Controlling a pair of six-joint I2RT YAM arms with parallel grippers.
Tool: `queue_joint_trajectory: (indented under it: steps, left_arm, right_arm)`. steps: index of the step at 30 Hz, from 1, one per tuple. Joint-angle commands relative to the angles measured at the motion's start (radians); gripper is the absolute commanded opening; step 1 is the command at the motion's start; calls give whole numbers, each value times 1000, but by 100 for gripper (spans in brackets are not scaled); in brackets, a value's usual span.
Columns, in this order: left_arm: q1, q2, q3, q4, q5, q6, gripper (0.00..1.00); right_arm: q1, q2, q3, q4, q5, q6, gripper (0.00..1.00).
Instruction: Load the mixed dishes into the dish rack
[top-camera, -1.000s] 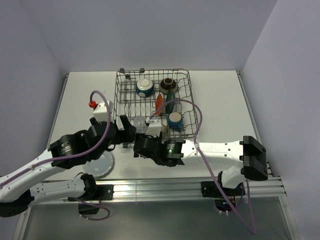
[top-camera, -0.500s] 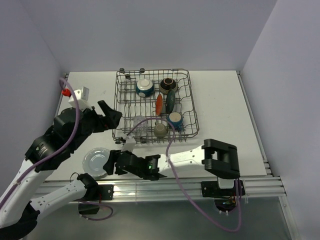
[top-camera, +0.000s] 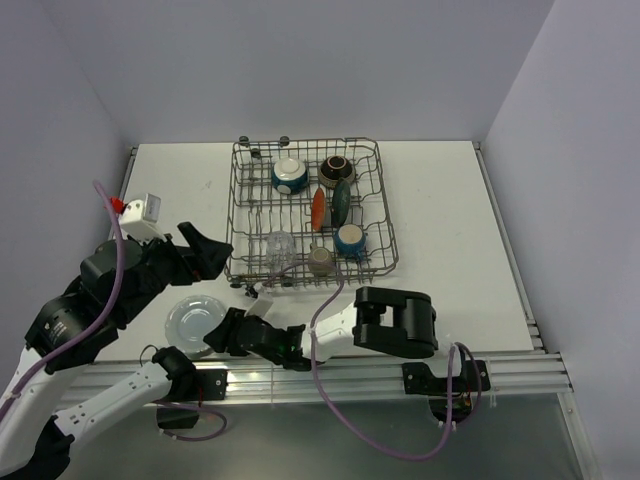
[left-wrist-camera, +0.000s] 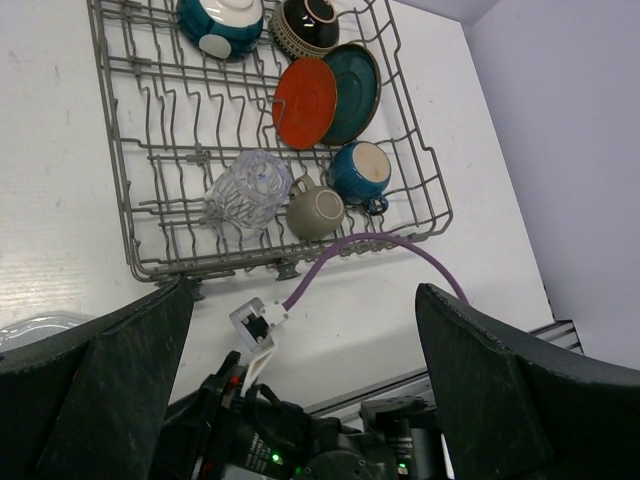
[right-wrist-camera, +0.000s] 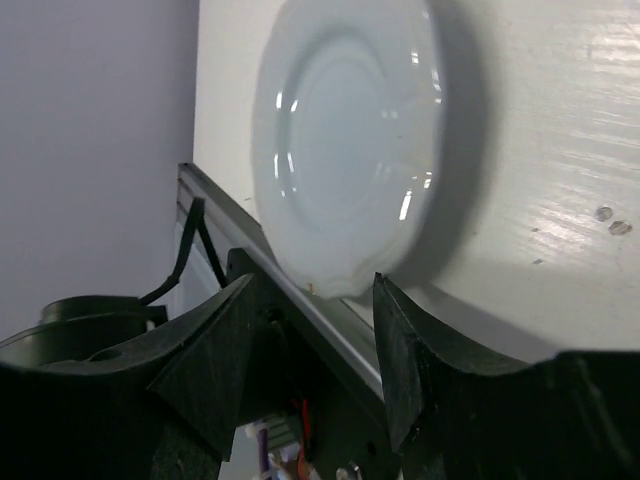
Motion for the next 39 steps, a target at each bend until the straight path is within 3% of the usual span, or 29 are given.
queue_joint_trajectory:
  steps: [1,12,22,26,29,33,39]
  left_arm:
    - [5,-15,1,0,37,-14,99]
    - [5,-32,35,-29,45,-10,99]
    - [5,-45,32,-37,48,-11,99]
    - [5,-46,27,-37,47,-14,99]
    - [5,-48,29,-39,47,-14,99]
    - [5,-42,32,-39,44,-14,99]
    - [5,-46,20,-34,33,-23,99]
  right_arm:
    - [1,32,0,121,47,73,58]
    - [-25,111,3,152,58,139,59]
    - [-27,161,73,136,73,124,55]
    - [-30,177,93,121,93,159,45]
    - [-32,177,98,112,110,178,31]
    - [-29,158,107,95,113,114,0]
    - [-3,74,75,87,131,-60,0]
